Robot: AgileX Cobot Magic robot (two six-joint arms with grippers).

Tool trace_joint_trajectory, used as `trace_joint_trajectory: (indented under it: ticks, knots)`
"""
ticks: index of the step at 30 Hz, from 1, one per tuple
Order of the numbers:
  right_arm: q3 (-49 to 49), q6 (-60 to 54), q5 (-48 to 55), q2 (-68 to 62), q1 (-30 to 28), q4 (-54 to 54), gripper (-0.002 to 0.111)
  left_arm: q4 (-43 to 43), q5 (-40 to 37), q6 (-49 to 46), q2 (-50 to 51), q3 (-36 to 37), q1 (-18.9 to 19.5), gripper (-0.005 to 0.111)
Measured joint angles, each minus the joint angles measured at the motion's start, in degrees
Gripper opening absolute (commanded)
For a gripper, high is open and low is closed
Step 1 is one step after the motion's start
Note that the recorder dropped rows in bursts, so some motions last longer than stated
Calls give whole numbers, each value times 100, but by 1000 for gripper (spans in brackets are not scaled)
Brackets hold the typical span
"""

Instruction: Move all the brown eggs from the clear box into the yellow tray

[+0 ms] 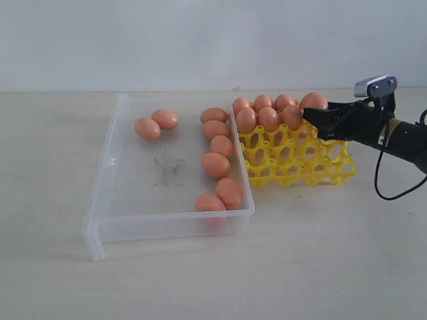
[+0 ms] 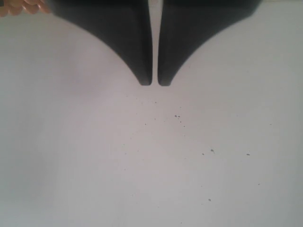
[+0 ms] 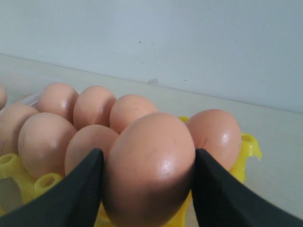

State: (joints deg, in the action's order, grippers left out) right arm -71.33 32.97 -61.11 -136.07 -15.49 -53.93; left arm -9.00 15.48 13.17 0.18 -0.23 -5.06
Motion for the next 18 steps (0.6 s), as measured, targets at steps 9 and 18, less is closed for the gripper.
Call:
trace_joint_trajectory:
  ticks: [9, 18]
  knots:
    - [-4, -49, 230, 52, 0, 11, 3, 0, 0, 0, 0, 0, 0, 4]
    - [-4, -41, 230, 57, 0, -50, 47, 0, 0, 0, 0, 0, 0, 4]
